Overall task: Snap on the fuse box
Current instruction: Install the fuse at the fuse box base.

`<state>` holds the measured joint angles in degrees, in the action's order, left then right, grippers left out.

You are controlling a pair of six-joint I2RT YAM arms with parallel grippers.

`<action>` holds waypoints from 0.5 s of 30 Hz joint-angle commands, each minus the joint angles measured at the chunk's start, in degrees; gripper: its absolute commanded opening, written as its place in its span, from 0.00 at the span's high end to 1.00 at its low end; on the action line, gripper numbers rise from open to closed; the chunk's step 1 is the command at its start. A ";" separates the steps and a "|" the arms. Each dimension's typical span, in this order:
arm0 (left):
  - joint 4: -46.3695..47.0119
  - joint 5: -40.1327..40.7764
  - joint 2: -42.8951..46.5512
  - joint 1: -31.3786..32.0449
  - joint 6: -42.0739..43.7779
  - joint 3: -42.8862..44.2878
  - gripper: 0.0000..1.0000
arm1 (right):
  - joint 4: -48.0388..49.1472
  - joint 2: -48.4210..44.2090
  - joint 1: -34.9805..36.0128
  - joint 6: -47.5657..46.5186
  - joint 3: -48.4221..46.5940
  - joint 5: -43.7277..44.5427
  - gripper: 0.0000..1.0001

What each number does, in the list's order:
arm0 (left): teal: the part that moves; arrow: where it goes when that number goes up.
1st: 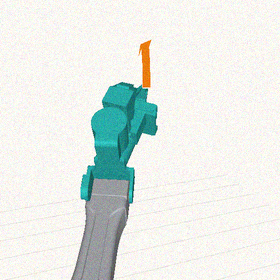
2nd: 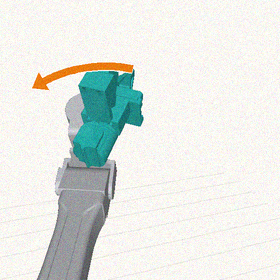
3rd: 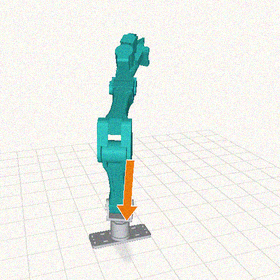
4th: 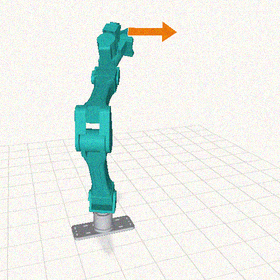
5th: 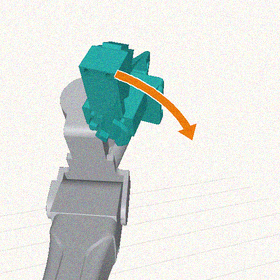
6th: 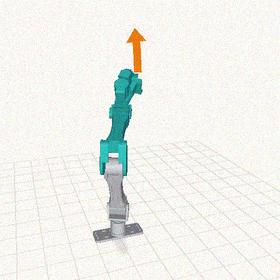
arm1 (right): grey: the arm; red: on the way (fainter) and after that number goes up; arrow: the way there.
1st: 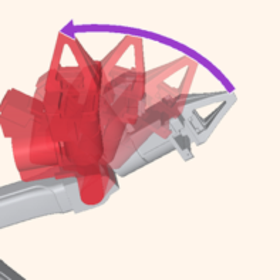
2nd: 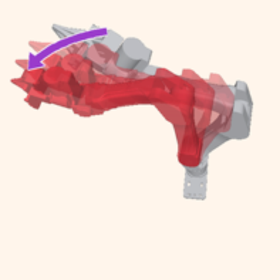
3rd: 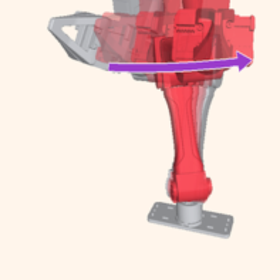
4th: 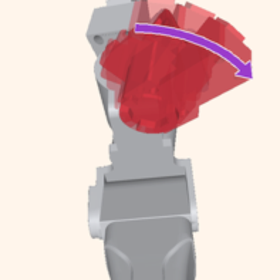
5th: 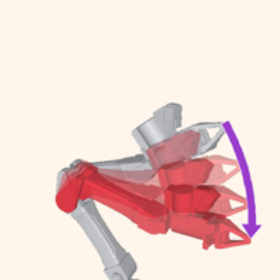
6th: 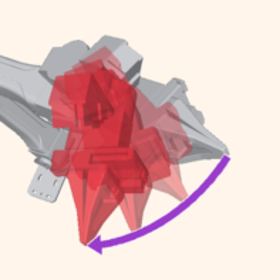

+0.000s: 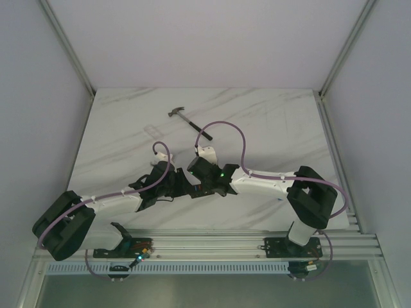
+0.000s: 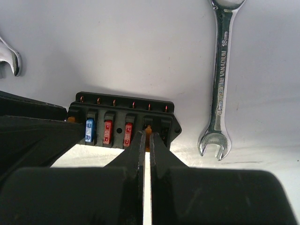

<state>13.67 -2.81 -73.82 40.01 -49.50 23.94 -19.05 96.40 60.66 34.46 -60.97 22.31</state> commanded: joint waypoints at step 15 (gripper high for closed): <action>-0.28 -0.34 0.35 -0.36 -1.40 -0.16 0.57 | 0.49 -1.84 0.36 3.78 -2.02 2.86 1.00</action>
<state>13.65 -2.81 -73.82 39.92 -50.13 23.94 -18.98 95.44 60.66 36.42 -61.10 22.92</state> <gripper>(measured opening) 0.428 0.044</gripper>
